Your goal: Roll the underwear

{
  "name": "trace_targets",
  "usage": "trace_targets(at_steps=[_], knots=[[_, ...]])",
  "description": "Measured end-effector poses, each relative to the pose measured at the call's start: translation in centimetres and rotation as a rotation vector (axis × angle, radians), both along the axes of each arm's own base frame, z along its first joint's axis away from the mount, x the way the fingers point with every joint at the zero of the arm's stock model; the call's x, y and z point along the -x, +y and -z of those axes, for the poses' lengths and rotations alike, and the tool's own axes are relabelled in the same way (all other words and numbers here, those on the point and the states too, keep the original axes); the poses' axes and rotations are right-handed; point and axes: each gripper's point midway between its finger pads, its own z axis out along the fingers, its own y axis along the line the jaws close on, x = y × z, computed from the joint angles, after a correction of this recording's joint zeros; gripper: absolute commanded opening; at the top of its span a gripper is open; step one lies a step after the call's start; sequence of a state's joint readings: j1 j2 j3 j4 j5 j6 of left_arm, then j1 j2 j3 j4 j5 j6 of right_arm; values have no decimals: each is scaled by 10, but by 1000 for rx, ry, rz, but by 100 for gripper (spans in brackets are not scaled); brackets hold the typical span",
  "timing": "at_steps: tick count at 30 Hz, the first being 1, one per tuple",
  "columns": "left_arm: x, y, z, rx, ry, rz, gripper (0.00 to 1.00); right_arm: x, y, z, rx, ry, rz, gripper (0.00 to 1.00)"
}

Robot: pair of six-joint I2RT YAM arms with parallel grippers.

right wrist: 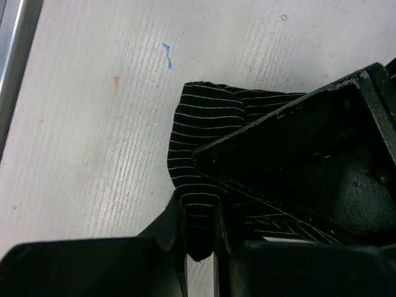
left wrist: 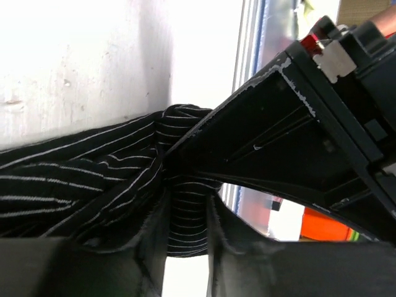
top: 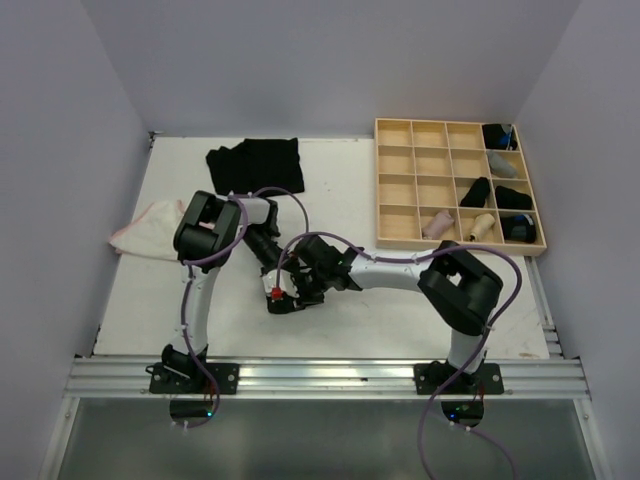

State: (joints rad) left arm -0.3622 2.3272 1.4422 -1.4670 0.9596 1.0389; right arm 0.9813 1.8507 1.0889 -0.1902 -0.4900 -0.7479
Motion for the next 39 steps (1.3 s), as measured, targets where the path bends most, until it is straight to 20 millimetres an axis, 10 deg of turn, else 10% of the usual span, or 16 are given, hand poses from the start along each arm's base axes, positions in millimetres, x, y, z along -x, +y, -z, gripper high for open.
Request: trace_targets(at_steps=[6,10,18,22,33,39], knots=[[-14,2,-9,24,-119,-5,53,3,2,-2,-4,42,2,0],[-64,6,-25,94,-383,-97,57,8,0,-2,2,137,19,0],[-147,65,-145,117,-1087,-421,58,11,6,0,35,413,92,0],[-125,73,-162,112,-1248,-421,58,6,14,1,54,621,157,0],[0,52,-68,85,-1379,6,64,-4,15,4,76,1035,261,0],[17,34,-37,88,-1419,196,65,-3,14,5,86,1153,275,0]])
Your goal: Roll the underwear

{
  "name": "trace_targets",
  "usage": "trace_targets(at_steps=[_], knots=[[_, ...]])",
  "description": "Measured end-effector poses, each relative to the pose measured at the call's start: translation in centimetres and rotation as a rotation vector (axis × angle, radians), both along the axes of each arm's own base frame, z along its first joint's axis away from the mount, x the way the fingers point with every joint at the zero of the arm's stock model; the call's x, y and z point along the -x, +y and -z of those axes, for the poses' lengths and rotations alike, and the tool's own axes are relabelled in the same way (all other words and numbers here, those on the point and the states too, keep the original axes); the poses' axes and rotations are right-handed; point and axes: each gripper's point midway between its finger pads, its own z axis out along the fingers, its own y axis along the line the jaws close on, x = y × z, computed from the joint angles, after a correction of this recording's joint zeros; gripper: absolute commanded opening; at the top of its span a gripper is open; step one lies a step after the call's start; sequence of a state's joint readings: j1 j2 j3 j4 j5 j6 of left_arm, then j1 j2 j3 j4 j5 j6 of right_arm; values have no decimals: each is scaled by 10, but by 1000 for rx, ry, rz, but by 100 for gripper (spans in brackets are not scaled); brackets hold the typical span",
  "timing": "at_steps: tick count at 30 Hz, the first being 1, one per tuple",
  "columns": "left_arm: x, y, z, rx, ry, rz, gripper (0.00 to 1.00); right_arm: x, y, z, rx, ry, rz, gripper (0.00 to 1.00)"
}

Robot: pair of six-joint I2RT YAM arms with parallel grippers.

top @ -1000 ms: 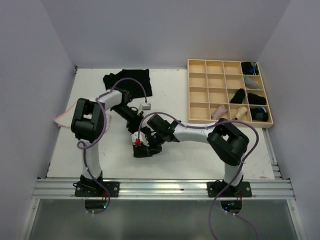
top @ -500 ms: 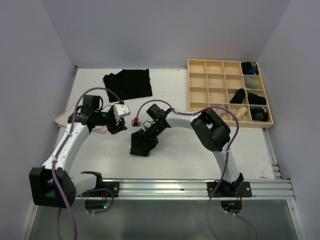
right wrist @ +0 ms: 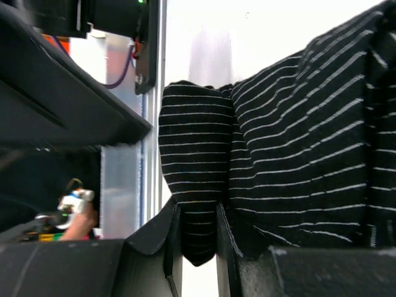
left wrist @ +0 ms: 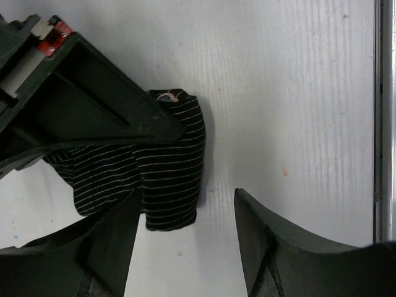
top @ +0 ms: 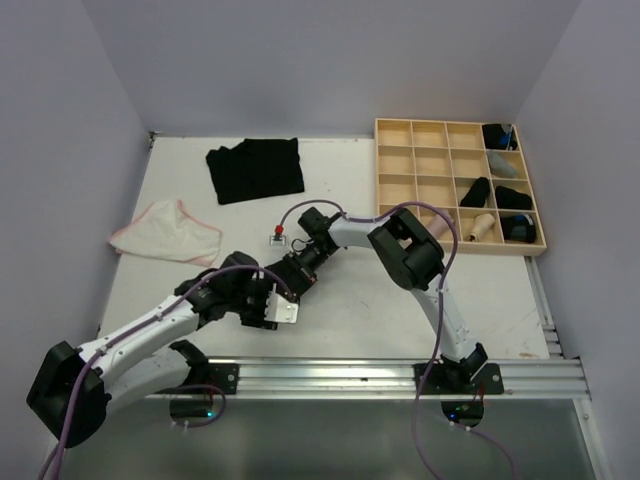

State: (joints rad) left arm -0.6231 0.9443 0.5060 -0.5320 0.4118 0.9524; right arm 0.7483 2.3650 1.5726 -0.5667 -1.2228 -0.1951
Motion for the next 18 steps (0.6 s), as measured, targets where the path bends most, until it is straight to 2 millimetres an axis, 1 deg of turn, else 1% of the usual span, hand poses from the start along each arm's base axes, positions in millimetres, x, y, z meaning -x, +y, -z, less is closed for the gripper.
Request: trace_targets(at_steps=[3,7,9,11,12,13,14,15,17,18], knots=[[1,-7,13,-43,-28,37,65,1,-1,1,2,47,8,0],[-6,-11,26,-79,-71,41,65,2,-2,1,3,88,12,0],[-9,-11,33,-102,-91,39,61,3,-3,0,7,100,13,0],[-13,-12,39,-128,-112,41,52,2,-2,0,14,110,13,0],[-16,-14,40,-132,-127,41,40,3,-2,0,19,117,13,0],[-18,-14,41,-141,-135,38,35,2,-2,0,24,121,14,0],[-20,-15,42,-147,-140,41,29,3,-2,0,27,125,14,4],[-21,-15,43,-157,-139,44,18,2,-3,0,32,128,15,13],[-22,-17,43,-170,-132,53,8,0,-6,0,41,135,24,22],[-22,-18,43,-175,-128,59,3,-2,-8,0,48,139,31,33]])
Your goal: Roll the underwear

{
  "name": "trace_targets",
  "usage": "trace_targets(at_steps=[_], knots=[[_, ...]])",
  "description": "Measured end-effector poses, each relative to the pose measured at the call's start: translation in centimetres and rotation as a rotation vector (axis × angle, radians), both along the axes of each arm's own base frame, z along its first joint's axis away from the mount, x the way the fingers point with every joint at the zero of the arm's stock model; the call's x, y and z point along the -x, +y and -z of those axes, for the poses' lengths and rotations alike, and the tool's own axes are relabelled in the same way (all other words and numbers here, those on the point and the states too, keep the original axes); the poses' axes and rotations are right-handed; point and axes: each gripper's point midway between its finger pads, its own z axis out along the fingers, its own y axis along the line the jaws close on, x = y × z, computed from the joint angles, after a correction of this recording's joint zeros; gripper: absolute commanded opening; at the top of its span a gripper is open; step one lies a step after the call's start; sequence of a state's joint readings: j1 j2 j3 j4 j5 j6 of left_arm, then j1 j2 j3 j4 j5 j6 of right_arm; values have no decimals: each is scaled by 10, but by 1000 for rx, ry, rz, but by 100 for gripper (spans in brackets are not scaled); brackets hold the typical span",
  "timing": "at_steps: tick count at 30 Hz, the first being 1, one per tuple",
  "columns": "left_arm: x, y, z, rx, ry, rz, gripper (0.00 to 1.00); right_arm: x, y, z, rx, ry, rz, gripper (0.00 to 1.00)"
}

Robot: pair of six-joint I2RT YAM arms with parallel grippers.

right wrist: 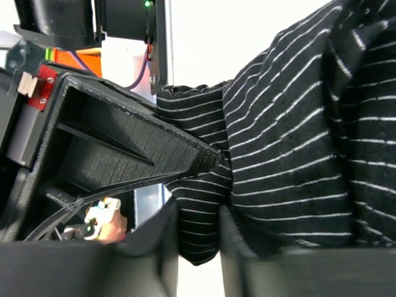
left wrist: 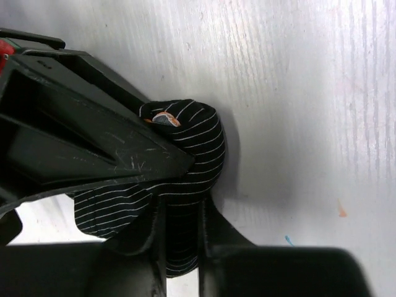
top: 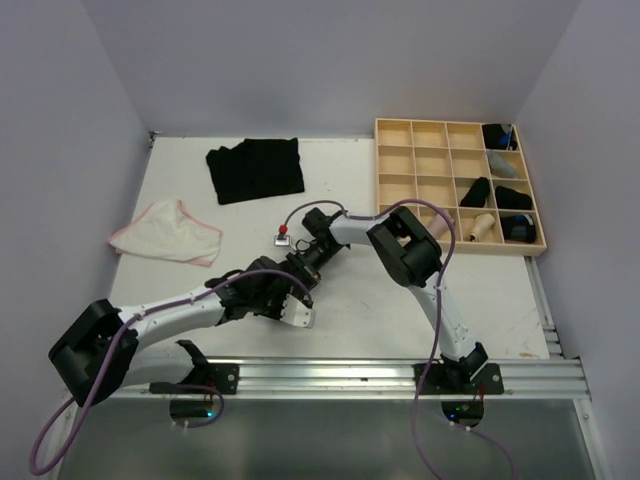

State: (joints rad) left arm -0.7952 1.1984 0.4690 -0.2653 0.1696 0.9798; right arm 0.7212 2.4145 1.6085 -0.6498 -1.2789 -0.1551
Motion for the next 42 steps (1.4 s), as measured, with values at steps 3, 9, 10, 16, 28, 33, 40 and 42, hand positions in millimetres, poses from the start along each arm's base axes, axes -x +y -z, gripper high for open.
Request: trace_targets(at_steps=[3,9,10,16,28,33,40,42], knots=[[-1,-4,-2,-5,16,13,0,-6,-6,-5,22,20,19,54],[1,-9,-1,-38,75,34,0,-72,-16,-27,60,-169,97,62],[2,-10,-1,-42,92,38,0,-91,-21,-30,68,-233,122,63],[4,-24,1,-44,237,50,0,-167,-64,-92,94,-607,263,63],[-11,-34,0,9,874,-128,0,-91,-124,-218,-22,-1056,247,37],[-13,-36,-4,33,1091,-192,7,-51,-133,-197,12,-1107,132,36],[0,-34,-5,24,1285,-240,12,28,-95,-126,-14,-1169,-210,57],[5,-32,-5,11,1316,-247,15,32,-86,-105,-10,-1187,-258,61]])
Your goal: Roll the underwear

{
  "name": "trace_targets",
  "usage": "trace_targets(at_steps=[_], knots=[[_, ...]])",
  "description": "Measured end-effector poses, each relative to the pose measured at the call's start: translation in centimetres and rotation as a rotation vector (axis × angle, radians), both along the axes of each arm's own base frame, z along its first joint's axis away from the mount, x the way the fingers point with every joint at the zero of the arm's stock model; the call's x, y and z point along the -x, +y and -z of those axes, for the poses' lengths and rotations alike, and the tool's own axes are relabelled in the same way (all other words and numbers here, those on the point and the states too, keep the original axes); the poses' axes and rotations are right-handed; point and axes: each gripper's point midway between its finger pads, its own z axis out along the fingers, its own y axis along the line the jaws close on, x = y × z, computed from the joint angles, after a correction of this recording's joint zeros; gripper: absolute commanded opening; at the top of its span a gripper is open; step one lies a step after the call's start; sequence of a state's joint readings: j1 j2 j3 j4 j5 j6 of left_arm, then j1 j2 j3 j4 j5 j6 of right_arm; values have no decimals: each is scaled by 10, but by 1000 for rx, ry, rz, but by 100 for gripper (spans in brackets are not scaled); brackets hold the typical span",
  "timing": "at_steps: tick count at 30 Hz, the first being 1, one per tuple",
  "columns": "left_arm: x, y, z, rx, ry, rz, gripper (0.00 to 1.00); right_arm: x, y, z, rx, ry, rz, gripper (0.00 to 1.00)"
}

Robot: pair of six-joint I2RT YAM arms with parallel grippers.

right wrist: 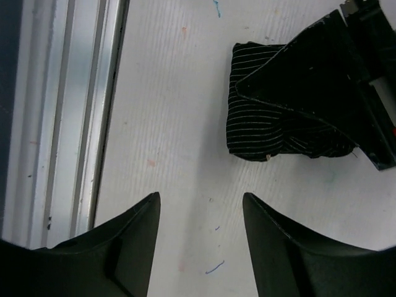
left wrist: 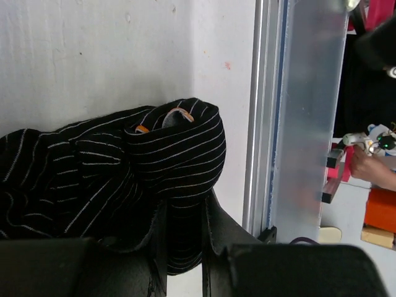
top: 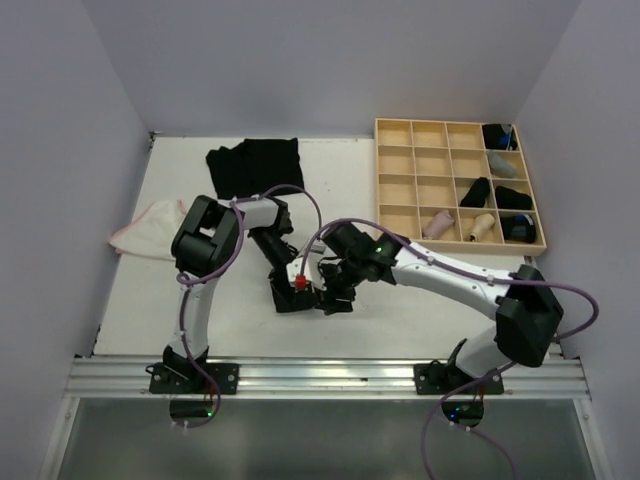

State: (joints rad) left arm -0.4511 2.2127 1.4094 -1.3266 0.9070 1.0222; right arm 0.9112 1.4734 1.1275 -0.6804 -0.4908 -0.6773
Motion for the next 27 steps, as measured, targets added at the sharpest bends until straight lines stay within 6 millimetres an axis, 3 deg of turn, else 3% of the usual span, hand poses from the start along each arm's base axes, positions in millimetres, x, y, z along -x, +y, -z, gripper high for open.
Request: trace_targets(at_steps=[6,12,13,15,21,23,27], knots=[[5,3,0,-10,40,-3,18,-9,32,59,53,-49,-64,62],[6,4,0,-15,51,-4,19,-14,55,75,36,-115,-90,58],[7,4,0,-18,56,-5,19,-15,57,78,33,-121,-92,56],[7,5,0,-23,66,-7,20,-19,62,83,30,-132,-99,38],[10,10,1,-38,84,-13,23,-23,70,88,16,-138,-105,15],[10,12,1,-41,89,-16,30,-23,72,88,11,-133,-110,4],[11,14,-1,-45,78,-16,40,-20,75,88,-6,-124,-136,0]])
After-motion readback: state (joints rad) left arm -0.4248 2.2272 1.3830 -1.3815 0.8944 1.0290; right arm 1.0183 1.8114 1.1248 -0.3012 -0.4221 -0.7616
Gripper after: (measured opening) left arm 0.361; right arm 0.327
